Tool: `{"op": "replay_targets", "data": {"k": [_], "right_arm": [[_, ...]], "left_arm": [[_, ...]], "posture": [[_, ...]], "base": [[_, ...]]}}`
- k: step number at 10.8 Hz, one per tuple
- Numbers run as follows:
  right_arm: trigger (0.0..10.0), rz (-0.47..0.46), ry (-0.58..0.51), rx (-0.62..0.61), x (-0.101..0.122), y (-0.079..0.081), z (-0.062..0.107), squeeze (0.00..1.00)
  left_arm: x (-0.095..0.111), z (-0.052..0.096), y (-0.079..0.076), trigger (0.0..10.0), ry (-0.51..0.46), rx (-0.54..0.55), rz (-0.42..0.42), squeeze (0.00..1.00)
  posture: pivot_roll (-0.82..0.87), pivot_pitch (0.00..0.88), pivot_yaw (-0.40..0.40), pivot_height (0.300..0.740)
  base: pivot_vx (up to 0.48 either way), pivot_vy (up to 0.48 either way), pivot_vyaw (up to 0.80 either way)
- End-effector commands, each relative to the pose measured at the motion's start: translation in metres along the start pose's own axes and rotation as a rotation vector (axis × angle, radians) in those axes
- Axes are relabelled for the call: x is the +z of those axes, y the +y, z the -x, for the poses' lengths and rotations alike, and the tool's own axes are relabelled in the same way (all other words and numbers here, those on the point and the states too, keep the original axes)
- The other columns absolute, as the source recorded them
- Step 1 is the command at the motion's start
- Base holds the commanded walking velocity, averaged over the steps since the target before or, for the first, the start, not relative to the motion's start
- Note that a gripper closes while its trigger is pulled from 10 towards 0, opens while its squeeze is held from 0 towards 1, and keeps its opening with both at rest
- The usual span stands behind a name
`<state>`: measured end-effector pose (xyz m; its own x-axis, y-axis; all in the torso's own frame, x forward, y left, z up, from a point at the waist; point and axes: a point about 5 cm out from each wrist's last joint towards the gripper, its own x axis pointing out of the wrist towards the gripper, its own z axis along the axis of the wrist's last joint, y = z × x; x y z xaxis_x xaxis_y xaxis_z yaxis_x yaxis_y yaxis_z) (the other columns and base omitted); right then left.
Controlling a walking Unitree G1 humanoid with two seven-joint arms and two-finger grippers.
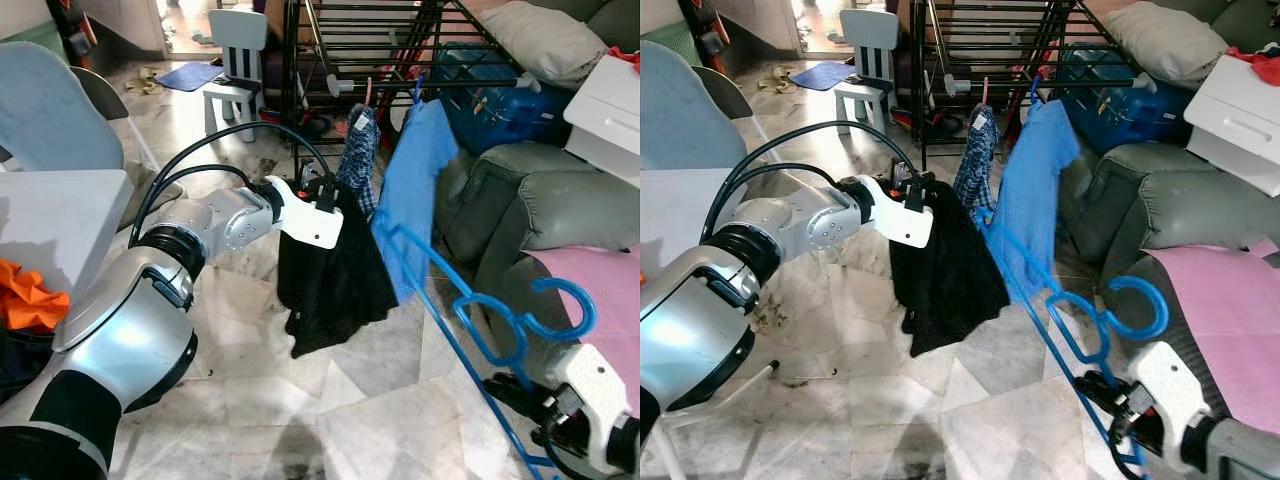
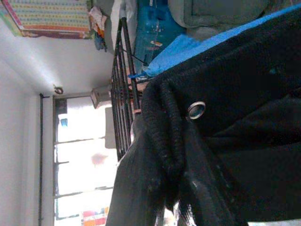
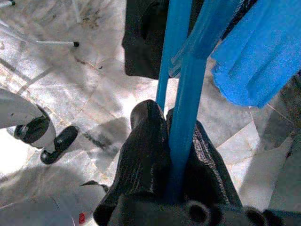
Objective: Hang hanger
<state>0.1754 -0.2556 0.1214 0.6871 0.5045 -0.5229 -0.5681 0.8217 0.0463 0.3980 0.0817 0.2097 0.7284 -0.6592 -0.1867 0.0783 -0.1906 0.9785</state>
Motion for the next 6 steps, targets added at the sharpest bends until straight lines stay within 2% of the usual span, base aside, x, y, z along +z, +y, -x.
{"op": "replay_targets", "data": {"k": [1,4,6], "right_arm": [[10.0,0.018,-0.010,0.005,0.004,-0.001,0.004,0.00],[10.0,-0.014,0.028,0.046,-0.009,0.006,-0.002,0.00],[10.0,-0.013,0.043,0.050,-0.013,0.006,-0.003,0.00]], "left_arm": [[0.002,-0.001,0.008,10.0,-0.015,0.026,-0.009,0.00],[0.018,-0.003,0.025,10.0,-0.157,0.114,0.011,0.00],[0.027,-0.001,0.025,10.0,-0.247,0.113,0.021,0.00]], "posture": [[0.01,0.000,-0.052,0.740],[0.01,0.000,-0.052,0.740],[0.02,0.000,-0.052,0.740]], "base": [[0.000,0.000,0.00],[0.000,0.000,0.00],[0.000,0.000,0.00]]}}
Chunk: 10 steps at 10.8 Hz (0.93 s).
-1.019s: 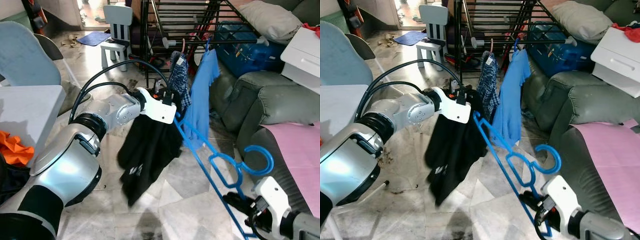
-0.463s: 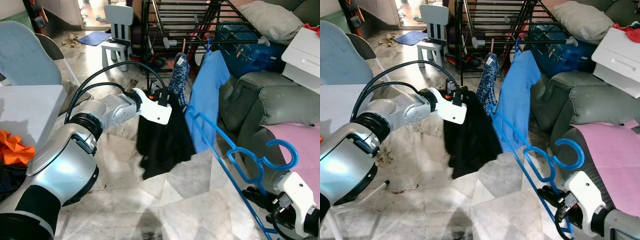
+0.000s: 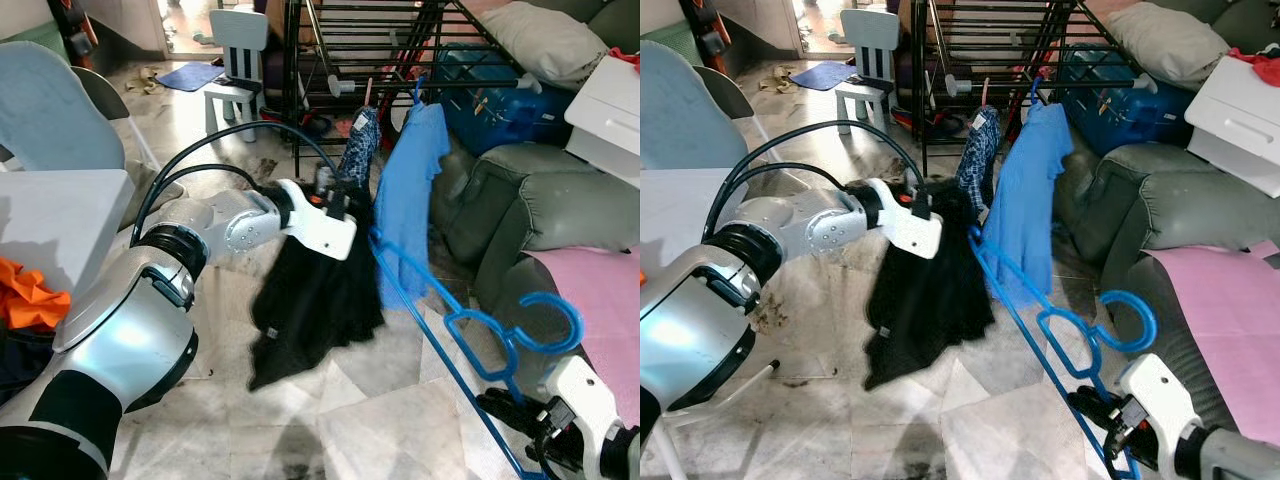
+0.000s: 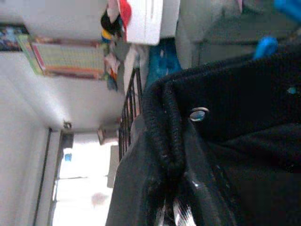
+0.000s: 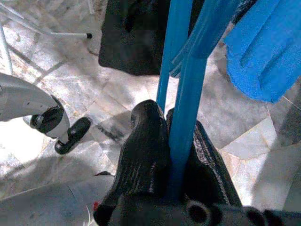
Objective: Hang hanger
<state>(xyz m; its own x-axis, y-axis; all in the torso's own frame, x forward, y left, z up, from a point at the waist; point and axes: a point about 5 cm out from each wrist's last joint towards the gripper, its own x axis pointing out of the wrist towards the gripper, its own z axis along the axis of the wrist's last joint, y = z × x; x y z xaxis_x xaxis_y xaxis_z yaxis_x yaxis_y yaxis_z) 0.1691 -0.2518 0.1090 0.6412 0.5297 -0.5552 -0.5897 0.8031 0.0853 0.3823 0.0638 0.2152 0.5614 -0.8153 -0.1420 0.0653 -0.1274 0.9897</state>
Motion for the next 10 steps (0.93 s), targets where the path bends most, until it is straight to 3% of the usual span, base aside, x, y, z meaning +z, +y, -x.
{"op": "replay_targets", "data": {"k": [1,4,6,7,8,10], "right_arm": [[10.0,0.009,0.009,0.000,-0.001,-0.002,0.001,0.00],[10.0,-0.006,0.044,0.017,-0.010,-0.002,-0.002,0.00],[10.0,-0.123,-0.011,-0.009,-0.015,-0.005,-0.012,0.00],[10.0,-0.272,-0.095,-0.106,-0.016,-0.016,-0.025,0.00],[10.0,-0.341,-0.130,-0.158,-0.017,-0.022,-0.029,0.00],[10.0,-0.666,-0.266,-0.432,-0.033,-0.062,-0.028,0.00]], "left_arm": [[0.005,-0.003,0.015,10.0,-0.044,0.047,-0.011,0.00],[0.018,-0.003,0.016,10.0,-0.166,0.081,0.025,0.00],[0.033,-0.005,0.026,10.0,-0.285,0.155,0.058,0.00],[0.042,-0.004,0.036,10.0,-0.369,0.217,0.095,0.00],[0.044,-0.003,0.039,10.0,-0.394,0.237,0.112,0.00],[0.044,0.001,0.052,10.0,-0.424,0.331,0.172,0.00]], "posture": [[0.02,0.000,-0.053,0.740],[0.02,0.000,-0.056,0.740],[0.02,0.000,-0.060,0.740],[0.02,0.000,-0.065,0.740],[0.02,0.000,-0.067,0.740],[0.04,0.000,-0.075,0.740]], "base": [[0.000,0.000,0.00],[0.000,0.000,0.00],[0.000,0.000,0.00],[0.000,0.000,0.00],[0.000,0.000,0.00],[0.000,0.000,0.00]]}}
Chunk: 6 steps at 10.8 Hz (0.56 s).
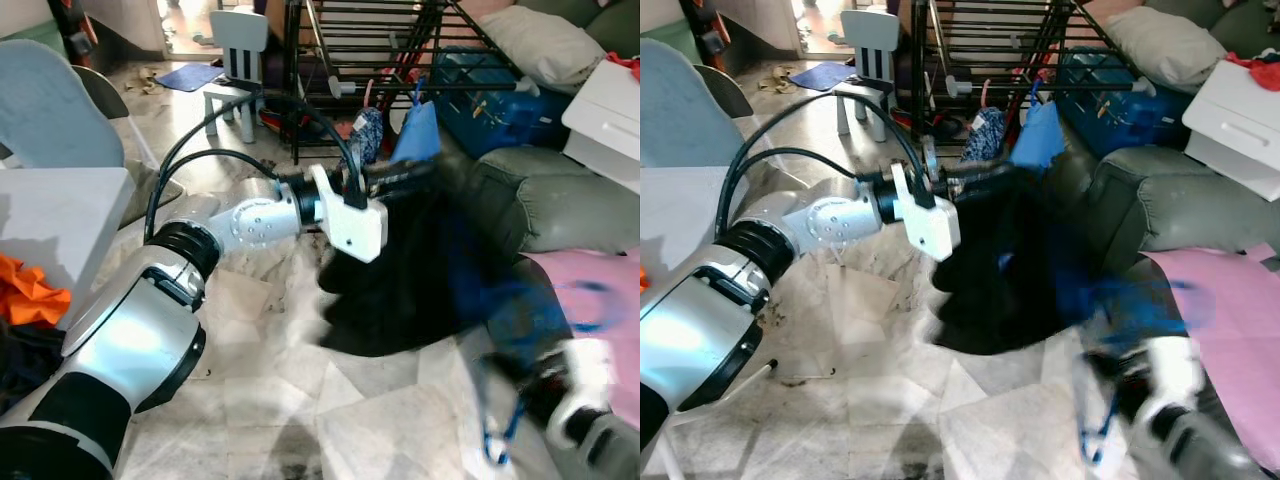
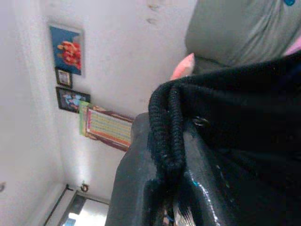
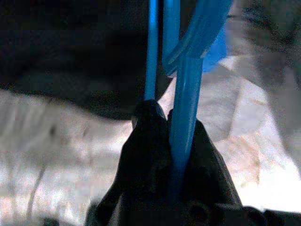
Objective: Hang hanger
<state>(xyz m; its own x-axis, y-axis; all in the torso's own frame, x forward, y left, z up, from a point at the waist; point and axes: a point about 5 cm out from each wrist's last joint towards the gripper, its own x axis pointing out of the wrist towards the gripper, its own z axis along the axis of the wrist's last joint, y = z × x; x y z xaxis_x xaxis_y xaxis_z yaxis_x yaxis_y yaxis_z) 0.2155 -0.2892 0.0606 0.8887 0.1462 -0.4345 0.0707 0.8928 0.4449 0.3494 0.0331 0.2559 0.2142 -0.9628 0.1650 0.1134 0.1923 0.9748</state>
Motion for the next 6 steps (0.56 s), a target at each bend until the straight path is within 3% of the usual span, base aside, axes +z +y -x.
{"op": "replay_targets", "data": {"k": [1,2,4,5,6], "right_arm": [[10.0,-0.072,-0.046,-0.112,0.005,-0.019,0.008,0.00],[10.0,-0.111,-0.089,-0.125,0.014,-0.020,0.006,0.00],[10.0,-0.209,-0.252,-0.212,0.046,-0.022,0.002,0.00],[10.0,-0.251,-0.378,-0.243,0.074,-0.016,0.001,0.00],[10.0,-0.299,-0.483,-0.182,0.099,0.003,-0.002,0.00]], "left_arm": [[0.004,-0.001,0.012,10.0,-0.040,0.066,-0.001,0.00],[0.004,0.000,0.007,10.0,-0.030,0.076,0.043,0.00],[0.002,0.004,-0.024,10.0,0.014,0.059,0.204,0.00],[0.003,0.008,-0.061,10.0,0.059,0.012,0.393,0.00],[0.014,0.010,-0.099,10.0,0.057,-0.105,0.542,0.00]], "posture": [[0.04,0.000,-0.075,0.740],[0.04,0.000,-0.074,0.740],[0.03,0.000,-0.066,0.740],[0.02,0.000,-0.065,0.740],[0.02,0.000,-0.065,0.740]], "base": [[0.000,0.000,0.00],[0.000,0.000,0.00],[0.000,0.000,0.00],[0.000,0.000,0.00],[0.000,0.000,0.00]]}}
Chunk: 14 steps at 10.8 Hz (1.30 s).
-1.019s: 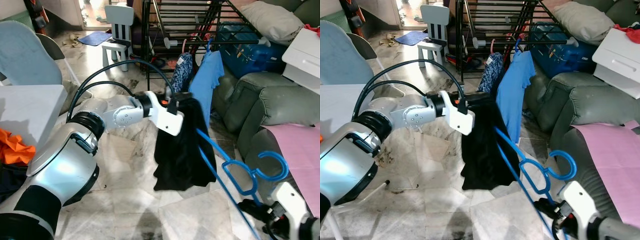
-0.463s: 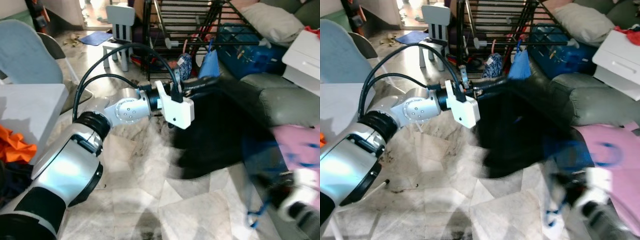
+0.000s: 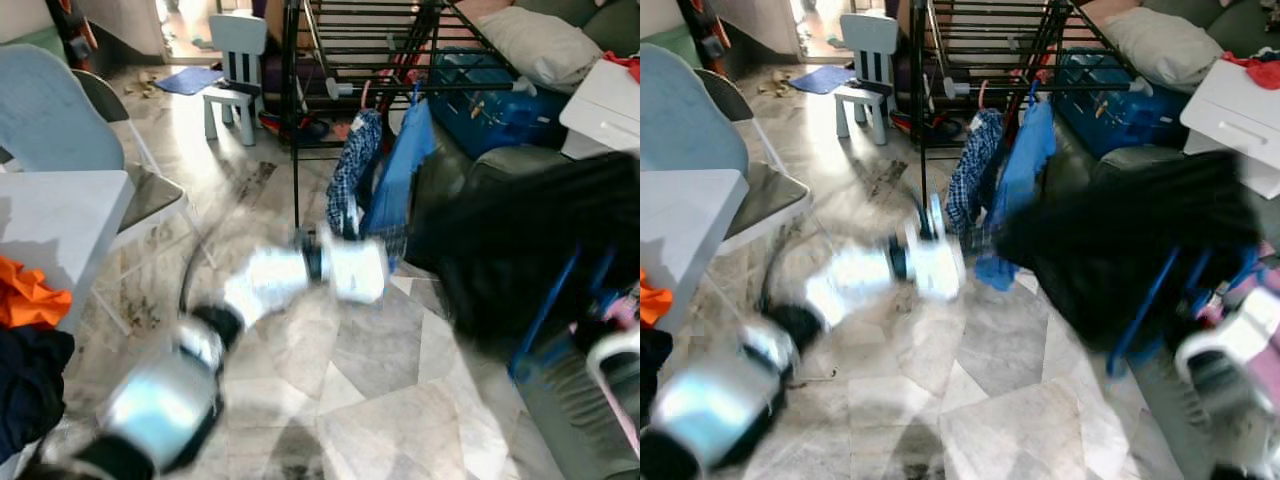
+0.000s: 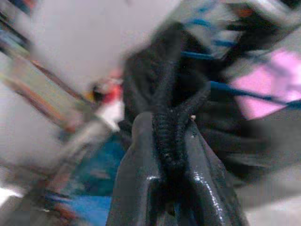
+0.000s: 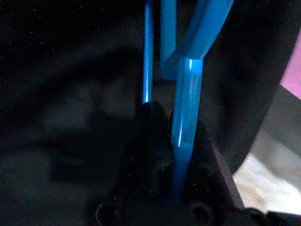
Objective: Hang hanger
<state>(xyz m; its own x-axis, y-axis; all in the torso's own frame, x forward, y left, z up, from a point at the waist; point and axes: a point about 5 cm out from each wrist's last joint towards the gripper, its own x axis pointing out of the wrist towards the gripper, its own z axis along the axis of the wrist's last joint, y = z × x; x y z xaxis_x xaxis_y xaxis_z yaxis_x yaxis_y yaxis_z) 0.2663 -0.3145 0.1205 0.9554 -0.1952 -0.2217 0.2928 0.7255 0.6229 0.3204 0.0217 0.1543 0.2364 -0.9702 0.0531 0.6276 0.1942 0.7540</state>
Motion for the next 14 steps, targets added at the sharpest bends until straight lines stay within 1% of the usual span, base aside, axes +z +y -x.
{"op": "replay_targets", "data": {"k": [1,2,3,4,5,6,7,8,9,10,11,12,13,14], "right_arm": [[10.0,-0.041,-0.142,0.039,0.029,0.017,0.000,0.00],[10.0,-0.063,-0.154,0.144,0.032,0.051,-0.007,0.00],[10.0,-0.042,-0.106,0.248,0.024,0.080,-0.009,0.00],[10.0,0.081,0.100,0.264,-0.016,0.098,-0.010,0.00],[10.0,0.112,0.155,0.261,-0.029,0.099,-0.008,0.00],[10.0,0.110,0.248,0.225,-0.057,0.093,-0.003,0.00],[10.0,0.100,0.321,0.236,-0.075,0.090,0.005,0.00],[10.0,0.185,0.417,0.257,-0.097,0.084,0.019,0.00],[10.0,0.206,0.435,0.134,-0.106,0.061,0.020,0.00],[10.0,0.196,0.398,0.006,-0.102,0.041,0.016,0.00],[10.0,0.132,0.277,-0.181,-0.079,0.013,0.008,0.00],[10.0,0.110,0.157,-0.263,-0.050,-0.001,0.005,0.00],[10.0,0.121,0.109,-0.277,-0.036,-0.003,0.003,0.00],[10.0,0.126,0.002,-0.262,-0.006,0.001,-0.002,0.00]], "left_arm": [[-0.001,-0.002,-0.016,10.0,0.002,-0.084,0.055,0.00],[-0.002,-0.005,-0.041,10.0,0.005,-0.183,0.127,0.00],[-0.001,-0.009,-0.050,10.0,0.010,-0.212,0.144,0.00],[0.004,-0.014,-0.046,10.0,-0.009,-0.200,0.193,0.00],[0.006,-0.015,-0.044,10.0,-0.014,-0.195,0.201,0.00],[0.009,-0.016,-0.040,10.0,-0.023,-0.190,0.214,0.00],[0.011,-0.017,-0.035,10.0,-0.033,-0.158,0.223,0.00],[0.014,-0.018,-0.029,10.0,-0.044,-0.114,0.238,0.00],[0.017,-0.019,-0.026,10.0,-0.053,-0.100,0.255,0.00],[0.019,-0.019,-0.026,10.0,-0.062,-0.108,0.268,0.00],[0.020,-0.015,-0.027,10.0,-0.067,-0.134,0.312,0.00],[0.014,-0.003,-0.030,10.0,-0.025,-0.171,0.341,0.00],[0.009,0.005,-0.032,10.0,0.004,-0.193,0.366,0.00],[-0.004,0.026,-0.042,10.0,0.090,-0.250,0.401,0.00]], "posture": [[0.02,0.000,-0.065,0.740],[0.02,0.000,-0.068,0.740],[0.02,0.000,-0.069,0.740],[0.02,0.000,-0.070,0.740],[0.02,0.000,-0.070,0.740],[0.02,0.000,-0.072,0.740],[0.02,0.000,-0.073,0.740],[0.02,0.000,-0.073,0.740],[0.01,0.000,-0.075,0.740],[0.02,0.000,-0.076,0.740],[0.02,0.000,-0.074,0.740],[0.02,0.000,-0.073,0.740],[0.01,0.000,-0.072,0.740],[0.02,0.000,-0.073,0.740]], "base": [[0.000,0.000,0.00],[0.000,0.000,0.00],[0.000,0.000,0.00],[0.000,0.000,0.00],[0.000,0.000,0.00],[0.000,0.000,0.00],[0.000,0.000,0.00],[0.000,0.000,0.00],[0.000,0.000,0.00],[0.000,0.000,0.00],[0.000,0.000,0.00],[0.000,0.000,0.00],[0.000,0.000,0.00],[0.000,0.000,0.00]]}}
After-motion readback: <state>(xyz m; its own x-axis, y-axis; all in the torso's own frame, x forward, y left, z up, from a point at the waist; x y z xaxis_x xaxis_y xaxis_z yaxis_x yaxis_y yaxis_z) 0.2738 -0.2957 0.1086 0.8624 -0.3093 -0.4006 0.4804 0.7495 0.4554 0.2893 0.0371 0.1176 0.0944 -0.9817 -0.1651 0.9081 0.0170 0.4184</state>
